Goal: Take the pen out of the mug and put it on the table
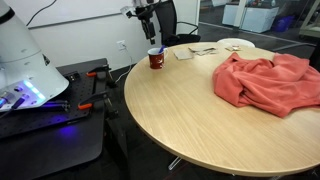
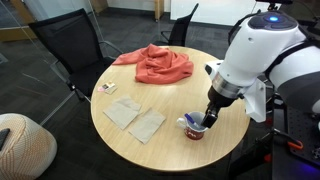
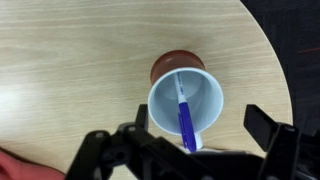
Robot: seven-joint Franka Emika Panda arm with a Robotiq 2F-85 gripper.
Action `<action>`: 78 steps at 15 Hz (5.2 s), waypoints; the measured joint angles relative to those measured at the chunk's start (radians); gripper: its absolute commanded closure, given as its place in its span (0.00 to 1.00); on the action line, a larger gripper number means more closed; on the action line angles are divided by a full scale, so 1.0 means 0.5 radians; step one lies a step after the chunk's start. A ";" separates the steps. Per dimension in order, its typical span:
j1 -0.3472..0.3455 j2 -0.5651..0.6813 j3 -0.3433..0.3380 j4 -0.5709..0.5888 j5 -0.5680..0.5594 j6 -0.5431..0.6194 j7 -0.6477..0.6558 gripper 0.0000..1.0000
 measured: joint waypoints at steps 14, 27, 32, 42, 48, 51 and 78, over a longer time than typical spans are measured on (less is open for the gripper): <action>0.221 0.235 -0.177 0.171 0.055 0.044 0.000 0.56; 0.255 0.320 -0.276 0.246 0.101 0.043 0.000 0.63; 0.257 0.399 -0.277 0.309 0.137 0.042 -0.001 0.62; 0.266 0.510 -0.304 0.409 0.137 0.042 -0.009 0.67; 0.285 0.566 -0.316 0.454 0.137 0.041 -0.015 0.96; 0.298 0.572 -0.320 0.465 0.135 0.041 -0.015 0.96; 0.713 -0.323 -0.692 0.026 -0.297 0.021 0.221 0.96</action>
